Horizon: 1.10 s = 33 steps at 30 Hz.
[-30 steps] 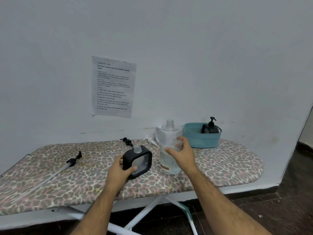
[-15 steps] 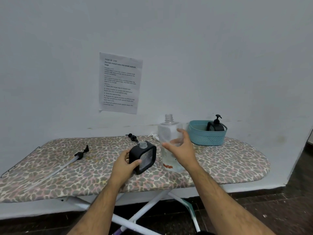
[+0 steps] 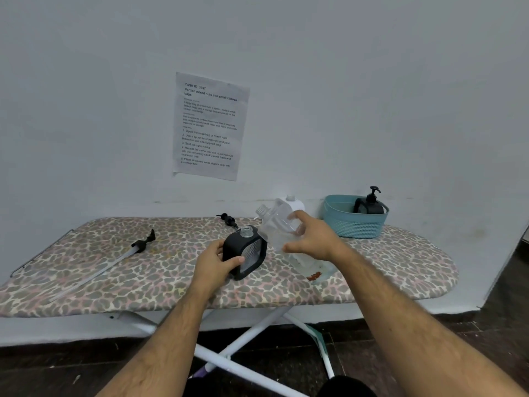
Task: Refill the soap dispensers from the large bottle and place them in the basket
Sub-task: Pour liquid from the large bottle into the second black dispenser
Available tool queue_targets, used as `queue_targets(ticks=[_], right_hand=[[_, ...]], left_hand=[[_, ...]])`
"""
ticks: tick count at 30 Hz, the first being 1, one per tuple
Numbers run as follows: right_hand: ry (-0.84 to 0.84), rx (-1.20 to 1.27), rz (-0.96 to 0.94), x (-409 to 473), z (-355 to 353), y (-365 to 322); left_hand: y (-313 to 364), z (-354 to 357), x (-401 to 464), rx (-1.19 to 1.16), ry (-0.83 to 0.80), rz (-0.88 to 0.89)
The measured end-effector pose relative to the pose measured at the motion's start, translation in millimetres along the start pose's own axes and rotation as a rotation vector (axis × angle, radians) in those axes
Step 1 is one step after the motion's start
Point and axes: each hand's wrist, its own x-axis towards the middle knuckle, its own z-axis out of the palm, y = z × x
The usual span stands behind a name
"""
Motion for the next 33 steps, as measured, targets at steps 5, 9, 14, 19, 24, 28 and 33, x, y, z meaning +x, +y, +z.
queue_targets(ticks=[5, 9, 14, 19, 24, 28, 33], right_hand=[[-0.104, -0.115, -0.013, 2.8, -1.7, -2.7], [-0.137, -0.169, 0.002, 8.4, 0.5, -3.7], [-0.169, -0.223, 0.013, 14.4, 1.4, -4.7], [-0.18, -0.267, 0.01, 20.5, -0.2, -8.5], [-0.202, -0.303, 0.018, 22.1, -2.9, -12.7], [-0.207, -0.308, 0.014, 21.2, -3.6, -16.2], [-0.22, -0.317, 0.027, 20.8, -6.9, -20.3]], left_hand=[[-0.5, 1.4, -1.9, 0.015, 0.008, 0.022], [-0.9, 0.9, -1.1, 0.022, 0.004, 0.036], [-2.9, -2.3, 0.0, 0.061, -0.008, 0.034], [0.5, -3.3, -1.5, 0.067, -0.016, 0.05], [0.9, -3.2, -1.8, 0.081, -0.008, 0.052], [-1.5, -2.4, -0.5, 0.096, -0.008, 0.066], [-3.5, -2.2, 1.0, 0.083, -0.017, 0.067]])
